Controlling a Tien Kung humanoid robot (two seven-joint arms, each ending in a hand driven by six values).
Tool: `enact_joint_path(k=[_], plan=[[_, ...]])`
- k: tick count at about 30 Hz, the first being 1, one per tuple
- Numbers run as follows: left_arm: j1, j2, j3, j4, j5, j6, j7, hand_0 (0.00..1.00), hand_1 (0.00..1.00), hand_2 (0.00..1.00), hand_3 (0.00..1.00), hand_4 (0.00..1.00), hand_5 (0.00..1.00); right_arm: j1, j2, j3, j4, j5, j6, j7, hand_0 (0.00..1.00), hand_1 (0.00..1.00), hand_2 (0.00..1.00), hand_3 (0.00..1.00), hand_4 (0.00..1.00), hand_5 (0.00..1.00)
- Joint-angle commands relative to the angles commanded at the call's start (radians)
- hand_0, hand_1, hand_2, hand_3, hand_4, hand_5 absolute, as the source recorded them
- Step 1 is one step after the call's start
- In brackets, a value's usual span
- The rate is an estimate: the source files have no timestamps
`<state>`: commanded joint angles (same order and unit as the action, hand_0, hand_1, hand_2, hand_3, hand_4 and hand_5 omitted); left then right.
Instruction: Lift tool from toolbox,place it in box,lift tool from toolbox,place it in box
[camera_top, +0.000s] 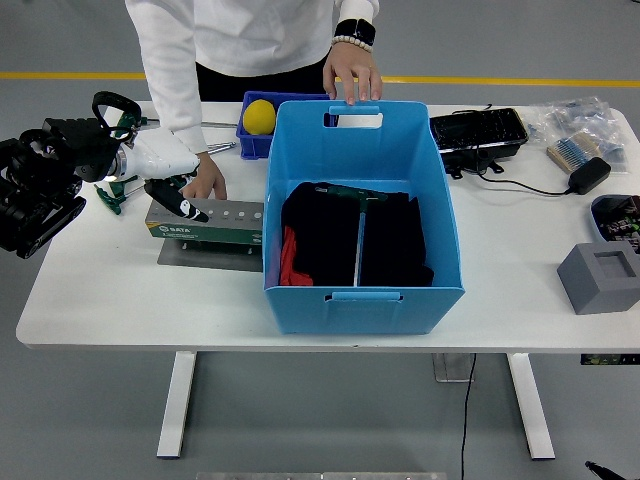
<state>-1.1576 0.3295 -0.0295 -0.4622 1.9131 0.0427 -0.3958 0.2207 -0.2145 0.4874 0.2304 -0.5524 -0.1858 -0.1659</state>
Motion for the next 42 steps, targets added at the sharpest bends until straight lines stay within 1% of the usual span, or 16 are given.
enact_joint_path(k=[1,6,7,12,13,18,19,24,25,29,30,31,34,36,37,42], plan=[[0.0,0.0,-0.001,0.0,0.003,0.002,0.0,0.516,0.212,0.191,0.185,0.894,0.998,0.0,0.0,0.0,0.0,-0.001,0.0,0.0,0.623,0.605,0.677,0.546,0.784,0.65],[-0.002,-0.001,-0.006,0.003,0.005,0.021,-0.01,0.516,0.212,0.191,0.185,0.894,0.998,0.0,0.0,0.002,0.0,-0.002,0.0,0.0,0.623,0.605,0.677,0.546,0.784,0.65],[-0.003,-0.001,-0.007,0.004,0.006,0.026,-0.013,0.427,0.151,0.142,0.142,0.889,0.981,0.0,0.0,0.002,0.0,-0.002,0.0,0.0,0.623,0.606,0.677,0.546,0.784,0.65],[-0.002,-0.001,-0.011,0.008,0.003,0.066,-0.027,0.427,0.151,0.142,0.142,0.889,0.981,0.0,0.0,0.003,-0.001,-0.005,0.0,-0.001,0.623,0.606,0.677,0.546,0.784,0.65],[-0.001,-0.003,-0.013,0.012,0.005,0.081,-0.028,0.255,0.084,0.095,0.079,0.935,0.773,0.0,0.0,0.005,-0.001,-0.007,0.0,-0.001,0.624,0.606,0.677,0.546,0.784,0.65],[0.0,-0.006,-0.013,0.026,-0.018,0.127,-0.034,0.255,0.084,0.095,0.079,0.935,0.773,0.0,0.0,0.006,-0.001,-0.008,0.0,-0.001,0.624,0.606,0.677,0.546,0.784,0.65],[0.001,-0.006,-0.013,0.028,-0.025,0.139,-0.038,0.175,0.043,0.069,0.057,0.965,0.665,0.0,0.0,0.006,-0.001,-0.008,0.0,0.0,0.623,0.605,0.676,0.546,0.784,0.65],[0.006,-0.006,0.002,0.04,-0.063,0.224,-0.06,0.175,0.043,0.069,0.057,0.965,0.665,-0.002,0.001,0.008,-0.001,-0.01,-0.001,-0.001,0.623,0.605,0.676,0.546,0.784,0.65],[0.008,-0.007,0.008,0.043,-0.079,0.245,-0.067,0.111,0.002,0.033,0.031,0.998,0.451,-0.003,0.002,0.009,-0.001,-0.011,-0.001,-0.001,0.623,0.606,0.677,0.546,0.784,0.65],[0.012,-0.006,0.028,0.044,-0.13,0.311,-0.085,0.111,0.002,0.033,0.031,0.998,0.451,-0.005,0.002,0.013,-0.001,-0.016,-0.001,-0.003,0.623,0.606,0.677,0.546,0.784,0.65],[0.013,-0.006,0.022,0.043,-0.134,0.323,-0.09,0.111,0.002,0.033,0.031,0.998,0.451,-0.006,0.003,0.013,-0.001,-0.017,-0.001,-0.003,0.623,0.606,0.677,0.546,0.784,0.65],[0.014,-0.005,0.012,0.043,-0.132,0.331,-0.094,0.076,0.002,0.008,0.01,0.998,0.383,-0.006,0.003,0.014,-0.001,-0.018,-0.001,-0.003,0.624,0.605,0.677,0.546,0.784,0.65],[0.02,-0.006,-0.047,0.042,-0.123,0.345,-0.109,0.076,0.002,0.008,0.01,0.998,0.383,-0.008,0.003,0.018,-0.001,-0.025,0.0,-0.005,0.624,0.605,0.677,0.546,0.784,0.65],[0.025,-0.007,-0.099,0.044,-0.126,0.337,-0.125,0.076,0.002,0.008,0.01,0.998,0.383,-0.01,0.003,0.02,-0.001,-0.029,0.0,-0.005,0.624,0.605,0.677,0.546,0.784,0.65],[0.026,-0.008,-0.123,0.044,-0.124,0.334,-0.13,0.059,0.002,0.002,0.008,0.894,0.294,-0.01,0.004,0.022,-0.001,-0.031,0.0,-0.006,0.623,0.607,0.677,0.546,0.784,0.651],[0.025,-0.007,-0.2,0.042,-0.109,0.317,-0.137,0.059,0.002,0.002,0.008,0.894,0.294,-0.012,0.004,0.026,-0.001,-0.038,0.0,-0.007,0.623,0.607,0.677,0.546,0.784,0.651]])
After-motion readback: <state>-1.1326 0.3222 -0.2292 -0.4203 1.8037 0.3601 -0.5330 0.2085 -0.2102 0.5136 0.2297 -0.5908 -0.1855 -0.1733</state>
